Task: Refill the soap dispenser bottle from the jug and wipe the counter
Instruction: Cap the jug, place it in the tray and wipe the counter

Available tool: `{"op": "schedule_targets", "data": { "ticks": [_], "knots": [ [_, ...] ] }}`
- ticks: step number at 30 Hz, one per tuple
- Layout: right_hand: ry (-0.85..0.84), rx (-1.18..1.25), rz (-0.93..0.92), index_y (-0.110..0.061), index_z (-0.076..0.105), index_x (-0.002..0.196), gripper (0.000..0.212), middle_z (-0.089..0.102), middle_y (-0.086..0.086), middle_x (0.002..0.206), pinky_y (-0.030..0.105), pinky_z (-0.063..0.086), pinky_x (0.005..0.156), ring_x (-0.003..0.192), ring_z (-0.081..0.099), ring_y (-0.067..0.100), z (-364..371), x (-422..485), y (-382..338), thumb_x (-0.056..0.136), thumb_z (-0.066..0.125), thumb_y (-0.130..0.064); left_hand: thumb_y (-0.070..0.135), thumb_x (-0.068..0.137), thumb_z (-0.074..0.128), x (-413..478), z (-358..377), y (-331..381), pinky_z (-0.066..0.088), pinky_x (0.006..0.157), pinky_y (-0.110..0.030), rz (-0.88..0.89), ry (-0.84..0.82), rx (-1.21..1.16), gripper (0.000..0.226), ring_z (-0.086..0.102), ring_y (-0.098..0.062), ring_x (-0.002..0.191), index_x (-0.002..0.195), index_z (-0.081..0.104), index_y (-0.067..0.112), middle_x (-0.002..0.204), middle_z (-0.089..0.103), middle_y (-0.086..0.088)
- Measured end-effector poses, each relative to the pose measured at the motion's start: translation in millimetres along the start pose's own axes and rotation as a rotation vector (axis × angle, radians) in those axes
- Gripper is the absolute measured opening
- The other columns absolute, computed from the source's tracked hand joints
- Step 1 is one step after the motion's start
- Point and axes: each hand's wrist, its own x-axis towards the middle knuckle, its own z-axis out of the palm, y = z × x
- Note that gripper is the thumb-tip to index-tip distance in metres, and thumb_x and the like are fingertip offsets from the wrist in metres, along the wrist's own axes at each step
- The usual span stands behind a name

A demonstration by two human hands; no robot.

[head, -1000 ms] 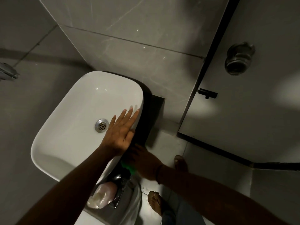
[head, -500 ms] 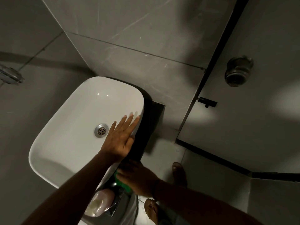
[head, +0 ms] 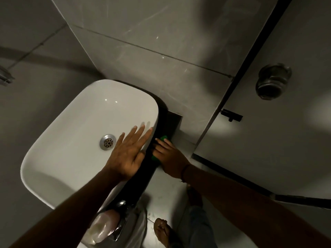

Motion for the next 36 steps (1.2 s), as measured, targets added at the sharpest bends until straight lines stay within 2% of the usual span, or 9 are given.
{"op": "schedule_targets", "data": {
  "ticks": [4, 8, 11, 14, 18, 26, 28, 32, 36],
  "knots": [
    [0.077, -0.038, -0.183, -0.002, 0.063, 0.137, 0.056, 0.061, 0.021, 0.143, 0.062, 0.035, 0.118, 0.139, 0.051, 0.046, -8.2, -19.2, 34.6, 0.089, 0.035, -0.003, 0.030, 0.100, 0.041, -0.9, 3.7, -2.9, 0.018, 0.129, -0.061, -0.005, 0.020, 0.036, 0.073, 0.011, -0.026, 0.165, 0.169, 0.018, 0.030, 0.178, 0.012, 0.002],
    [0.038, 0.013, 0.167, -0.003, 0.057, 0.144, 0.051, 0.052, 0.020, 0.153, 0.055, 0.023, 0.125, 0.148, 0.039, 0.042, -32.9, 28.7, 76.1, 0.093, 0.052, -0.004, 0.034, 0.099, 0.038, 3.8, 7.7, -3.0, 0.024, 0.125, -0.060, 0.002, 0.035, 0.075, 0.071, 0.022, -0.031, 0.162, 0.168, 0.023, 0.027, 0.177, 0.020, -0.001],
    [0.047, -0.026, 0.273, -0.005, 0.056, 0.144, 0.061, 0.053, 0.015, 0.153, 0.048, 0.022, 0.126, 0.151, 0.037, 0.036, -24.1, 56.9, 73.0, 0.083, 0.060, -0.011, 0.037, 0.098, 0.037, 2.7, 11.7, -9.3, 0.028, 0.123, -0.062, 0.005, 0.072, 0.126, 0.071, 0.029, -0.033, 0.160, 0.168, 0.026, 0.026, 0.175, 0.026, -0.003],
    [0.082, -0.006, 0.210, -0.004, 0.057, 0.144, 0.057, 0.054, 0.017, 0.152, 0.053, 0.024, 0.126, 0.150, 0.038, 0.038, -15.8, 45.6, 72.5, 0.086, 0.057, -0.006, 0.036, 0.100, 0.040, 1.3, 9.7, -0.8, 0.025, 0.126, -0.059, -0.029, 0.059, 0.126, 0.070, 0.027, -0.030, 0.161, 0.168, 0.026, 0.028, 0.176, 0.025, -0.002],
    [-0.002, -0.028, 0.010, -0.008, 0.054, 0.147, 0.058, 0.053, 0.015, 0.153, 0.053, 0.026, 0.125, 0.150, 0.039, 0.035, -20.3, 21.9, 83.9, 0.089, 0.056, -0.004, 0.040, 0.102, 0.035, -0.8, 4.0, 2.8, 0.021, 0.129, -0.055, -0.059, 0.012, 0.113, 0.069, 0.019, -0.024, 0.164, 0.168, 0.020, 0.032, 0.178, 0.018, 0.004],
    [-0.044, -0.040, 0.195, -0.005, 0.062, 0.135, 0.057, 0.058, 0.017, 0.145, 0.046, 0.018, 0.129, 0.148, 0.040, 0.035, -33.1, 82.8, 86.0, 0.079, 0.065, -0.006, 0.033, 0.100, 0.043, 1.8, 2.7, 2.7, 0.014, 0.132, -0.053, -0.083, -0.027, 0.117, 0.074, 0.008, -0.020, 0.166, 0.169, 0.015, 0.033, 0.178, 0.011, 0.005],
    [-0.048, -0.041, 0.148, -0.003, 0.065, 0.131, 0.051, 0.059, 0.018, 0.144, 0.049, 0.019, 0.128, 0.147, 0.041, 0.036, -26.4, 73.6, 81.2, 0.079, 0.063, -0.004, 0.035, 0.100, 0.041, 1.8, 1.8, 3.3, 0.013, 0.132, -0.052, -0.085, -0.024, 0.133, 0.073, 0.008, -0.020, 0.166, 0.168, 0.016, 0.032, 0.178, 0.011, 0.004],
    [-0.065, -0.046, -0.070, -0.006, 0.057, 0.144, 0.061, 0.057, 0.014, 0.149, 0.051, 0.026, 0.126, 0.147, 0.042, 0.035, -35.0, 45.8, 97.5, 0.083, 0.058, 0.001, 0.040, 0.099, 0.035, 2.6, -0.1, 5.3, 0.017, 0.131, -0.052, -0.084, -0.006, 0.140, 0.069, 0.013, -0.025, 0.165, 0.167, 0.023, 0.028, 0.177, 0.017, -0.001],
    [-0.052, -0.025, 0.030, -0.003, 0.063, 0.137, 0.059, 0.061, 0.018, 0.143, 0.052, 0.029, 0.125, 0.144, 0.047, 0.039, -46.1, 66.4, 107.2, 0.078, 0.063, 0.003, 0.038, 0.101, 0.043, 3.3, 6.6, -0.1, 0.020, 0.130, -0.052, -0.089, 0.014, 0.218, 0.071, 0.010, -0.022, 0.165, 0.168, 0.019, 0.032, 0.178, 0.014, 0.001]
  ]
}}
